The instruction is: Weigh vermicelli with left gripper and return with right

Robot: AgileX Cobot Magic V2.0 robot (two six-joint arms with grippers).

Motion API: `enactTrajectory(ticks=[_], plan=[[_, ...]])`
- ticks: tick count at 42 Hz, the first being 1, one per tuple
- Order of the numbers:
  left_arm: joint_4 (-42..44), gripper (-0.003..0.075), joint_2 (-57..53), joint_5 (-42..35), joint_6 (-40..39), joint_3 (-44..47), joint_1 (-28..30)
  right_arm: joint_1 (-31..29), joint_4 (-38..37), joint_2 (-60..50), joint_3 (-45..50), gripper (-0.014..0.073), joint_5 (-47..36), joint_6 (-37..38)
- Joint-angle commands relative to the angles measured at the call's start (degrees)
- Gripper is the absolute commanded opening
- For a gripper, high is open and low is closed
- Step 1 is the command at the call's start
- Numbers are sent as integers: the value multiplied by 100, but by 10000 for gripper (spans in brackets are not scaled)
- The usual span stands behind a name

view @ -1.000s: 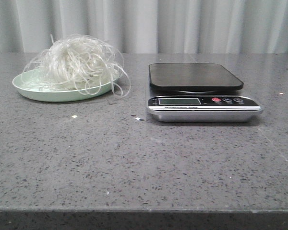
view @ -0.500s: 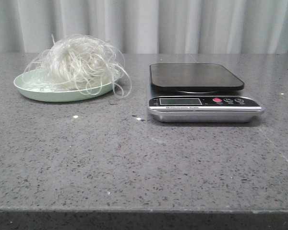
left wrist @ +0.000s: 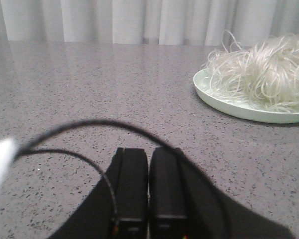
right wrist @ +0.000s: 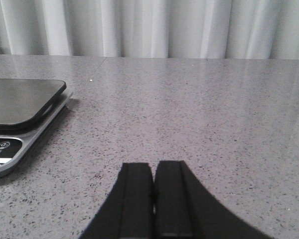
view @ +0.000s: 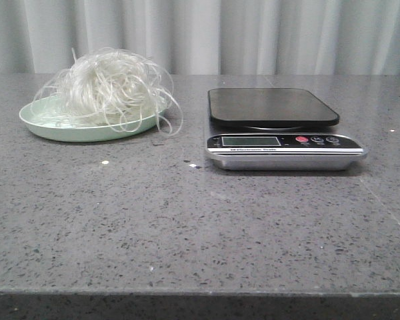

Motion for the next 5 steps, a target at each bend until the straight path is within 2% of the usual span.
enactTrajectory(ticks=[1,5], plan=[[-66,136,-110,-436,-59,36,10,-24,1,-99,-45,151,-467,-38],[-66,136,-110,-436,-59,36,10,-24,1,-99,-45,151,-467,-38]])
